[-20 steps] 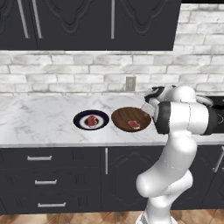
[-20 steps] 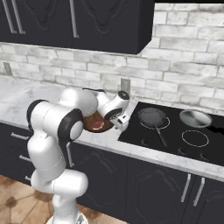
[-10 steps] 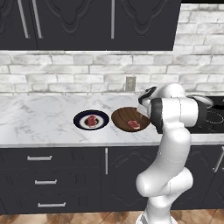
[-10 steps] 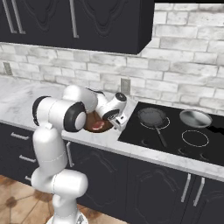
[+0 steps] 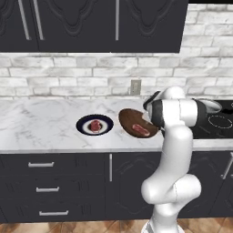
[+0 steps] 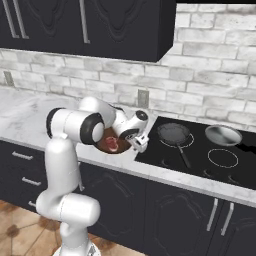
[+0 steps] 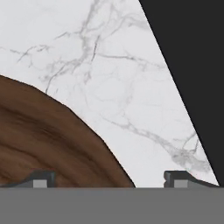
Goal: Place one of the steaks on the plate and the other in the bowl. Then place the bowl in the fridge.
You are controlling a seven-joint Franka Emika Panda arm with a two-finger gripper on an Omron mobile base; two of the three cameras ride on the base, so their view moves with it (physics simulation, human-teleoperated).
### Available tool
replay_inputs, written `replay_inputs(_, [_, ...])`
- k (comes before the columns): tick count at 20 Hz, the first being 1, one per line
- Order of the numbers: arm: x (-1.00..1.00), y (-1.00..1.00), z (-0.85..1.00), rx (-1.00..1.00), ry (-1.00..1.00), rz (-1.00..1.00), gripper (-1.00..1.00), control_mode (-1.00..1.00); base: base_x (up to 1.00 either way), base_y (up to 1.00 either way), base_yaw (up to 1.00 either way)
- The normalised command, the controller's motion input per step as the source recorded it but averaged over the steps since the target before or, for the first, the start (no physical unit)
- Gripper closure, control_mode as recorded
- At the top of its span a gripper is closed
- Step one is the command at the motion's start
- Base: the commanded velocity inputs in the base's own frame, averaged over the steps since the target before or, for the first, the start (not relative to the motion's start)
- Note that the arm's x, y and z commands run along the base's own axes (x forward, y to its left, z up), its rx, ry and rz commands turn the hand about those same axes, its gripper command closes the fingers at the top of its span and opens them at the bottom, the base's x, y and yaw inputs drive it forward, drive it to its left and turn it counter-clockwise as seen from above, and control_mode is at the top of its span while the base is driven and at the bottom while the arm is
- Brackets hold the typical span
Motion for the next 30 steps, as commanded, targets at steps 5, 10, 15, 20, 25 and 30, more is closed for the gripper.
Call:
replay_inputs(5, [0.13,0.02,-0.03,0.0,0.0,0.01,1.0,-1.0,0.0,0.0,0.0])
replay_inputs(10, [0.0,0.21,0.0,0.0,0.02,0.0,1.0,-1.0,0.0,0.0,0.0])
replay_inputs(15, [0.0,0.4,0.0,0.0,0.04,0.0,1.0,-1.0,0.0,0.0,0.0])
replay_inputs(20, [0.0,0.11,0.0,0.0,0.0,-0.01,1.0,-1.0,0.0,0.0,0.0])
replay_inputs(25, [-0.15,0.01,0.51,0.0,-0.28,0.0,1.0,-1.0,0.0,0.0,0.0])
replay_inputs(30, [-0.23,0.0,0.76,0.02,-0.25,0.0,1.0,-1.0,0.0,0.0,0.0])
